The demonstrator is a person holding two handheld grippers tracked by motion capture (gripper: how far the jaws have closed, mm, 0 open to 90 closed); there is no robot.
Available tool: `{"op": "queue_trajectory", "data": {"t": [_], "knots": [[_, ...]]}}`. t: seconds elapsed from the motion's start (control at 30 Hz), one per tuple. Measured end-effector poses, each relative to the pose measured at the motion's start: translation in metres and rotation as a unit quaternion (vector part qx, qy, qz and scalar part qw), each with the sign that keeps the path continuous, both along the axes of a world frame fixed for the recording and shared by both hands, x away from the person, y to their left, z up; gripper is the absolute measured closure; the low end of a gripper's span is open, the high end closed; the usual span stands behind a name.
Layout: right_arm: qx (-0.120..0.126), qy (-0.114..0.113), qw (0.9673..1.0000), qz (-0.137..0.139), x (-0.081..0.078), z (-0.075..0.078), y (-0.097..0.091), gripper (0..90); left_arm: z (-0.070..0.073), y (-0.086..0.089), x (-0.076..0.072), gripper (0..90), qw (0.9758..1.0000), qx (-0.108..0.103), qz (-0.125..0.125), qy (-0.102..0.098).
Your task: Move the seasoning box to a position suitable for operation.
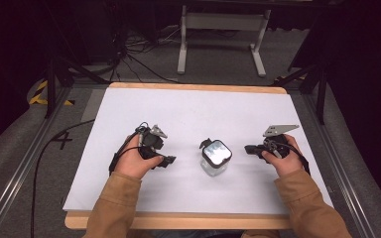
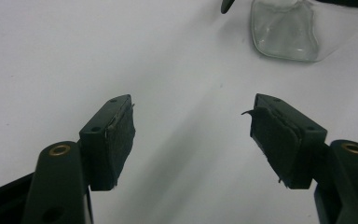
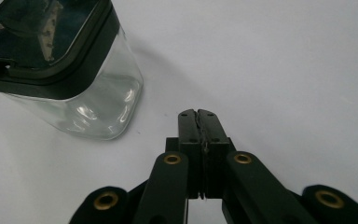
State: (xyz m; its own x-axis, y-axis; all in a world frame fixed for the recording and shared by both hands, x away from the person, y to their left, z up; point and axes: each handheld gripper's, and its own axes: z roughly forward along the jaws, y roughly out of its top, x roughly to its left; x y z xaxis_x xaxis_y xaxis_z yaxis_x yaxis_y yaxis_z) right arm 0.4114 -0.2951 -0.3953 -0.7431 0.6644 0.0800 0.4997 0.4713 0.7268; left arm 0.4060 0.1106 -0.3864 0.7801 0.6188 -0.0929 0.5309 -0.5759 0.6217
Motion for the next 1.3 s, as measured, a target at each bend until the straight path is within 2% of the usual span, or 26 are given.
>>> {"op": "queue_trajectory", "data": {"t": [0.23,0.33,0.43,0.53,0.63,0.67,0.7,0.73,0.83,1.03,1.13,1.3], "knots": [[0.012,0.004,0.9996,0.023,0.008,-0.002,0.012,89.8,0.004,0.013,-0.011,30.8,0.9999,-0.003,0.012,-0.005],[0.024,0.014,0.9985,0.047,0.011,-0.002,0.019,89.7,0.006,0.020,-0.016,32.0,0.9994,-0.012,0.028,-0.014],[0.020,0.013,0.9975,0.067,0.014,-0.004,0.026,89.8,0.008,0.027,-0.020,31.5,0.9987,-0.023,0.041,-0.018],[0.019,0.018,0.9967,0.076,0.016,-0.008,0.032,89.8,0.007,0.031,-0.024,30.8,0.9986,-0.024,0.044,-0.012],[0.023,0.026,0.9961,0.082,0.019,-0.012,0.038,89.8,0.007,0.033,-0.025,30.6,0.9989,-0.016,0.045,-0.003],[0.022,0.029,0.9958,0.084,0.020,-0.014,0.040,89.7,0.007,0.033,-0.026,30.6,0.9987,-0.019,0.047,-0.004],[0.021,0.032,0.9953,0.089,0.020,-0.016,0.042,89.7,0.007,0.034,-0.026,30.7,0.9987,-0.016,0.046,-0.014],[0.017,0.038,0.9945,0.096,0.021,-0.020,0.045,89.7,0.007,0.034,-0.026,30.9,0.9987,-0.016,0.047,-0.013],[0.011,0.042,0.9941,0.099,0.022,-0.024,0.049,89.7,0.006,0.033,-0.027,30.9,0.9985,-0.021,0.050,-0.011],[0.000,0.049,0.9941,0.097,0.023,-0.029,0.051,89.7,0.003,0.030,-0.025,30.8,0.9989,-0.015,0.044,-0.009],[-0.005,0.050,0.9940,0.097,0.022,-0.029,0.051,89.8,0.004,0.029,-0.025,30.8,0.9990,-0.015,0.042,-0.001],[-0.014,0.054,0.9932,0.102,0.019,-0.028,0.051,89.8,0.003,0.026,-0.022,30.8,0.9991,-0.018,0.038,-0.006]]}}
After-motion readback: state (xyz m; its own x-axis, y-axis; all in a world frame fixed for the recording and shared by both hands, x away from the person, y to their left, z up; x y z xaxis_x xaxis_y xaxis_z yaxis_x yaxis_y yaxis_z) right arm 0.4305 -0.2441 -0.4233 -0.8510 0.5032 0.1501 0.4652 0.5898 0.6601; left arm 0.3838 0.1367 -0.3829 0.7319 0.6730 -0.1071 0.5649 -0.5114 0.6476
